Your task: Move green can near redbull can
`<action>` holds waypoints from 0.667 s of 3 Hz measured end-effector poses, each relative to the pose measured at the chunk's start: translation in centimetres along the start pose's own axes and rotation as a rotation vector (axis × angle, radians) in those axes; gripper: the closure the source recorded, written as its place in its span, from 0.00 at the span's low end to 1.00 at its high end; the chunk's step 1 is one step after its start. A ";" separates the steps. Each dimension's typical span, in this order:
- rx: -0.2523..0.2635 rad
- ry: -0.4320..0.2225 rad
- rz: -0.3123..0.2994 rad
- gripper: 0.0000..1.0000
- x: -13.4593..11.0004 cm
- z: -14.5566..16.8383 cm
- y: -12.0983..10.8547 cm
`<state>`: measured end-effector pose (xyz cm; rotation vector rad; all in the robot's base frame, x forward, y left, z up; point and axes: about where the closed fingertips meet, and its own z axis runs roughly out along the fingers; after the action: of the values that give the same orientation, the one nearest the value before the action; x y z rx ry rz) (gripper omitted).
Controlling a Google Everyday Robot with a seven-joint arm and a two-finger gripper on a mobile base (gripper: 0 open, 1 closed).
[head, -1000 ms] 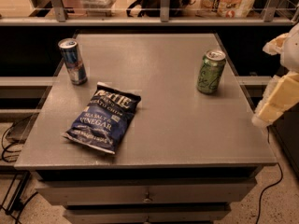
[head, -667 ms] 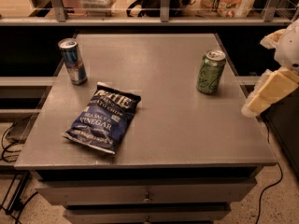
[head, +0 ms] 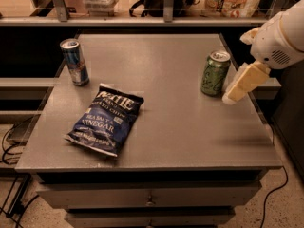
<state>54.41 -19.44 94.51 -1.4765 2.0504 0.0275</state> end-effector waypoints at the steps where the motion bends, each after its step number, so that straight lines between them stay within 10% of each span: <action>1: -0.043 0.006 -0.004 0.00 -0.3 3.2 -0.9; 2: -0.062 0.022 -0.005 0.00 -0.4 5.2 -1.8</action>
Offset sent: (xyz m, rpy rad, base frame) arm 0.0631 0.0183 -0.0515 -0.0201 0.0862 0.0297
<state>58.42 -17.97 91.01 -1.5254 2.0803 0.0742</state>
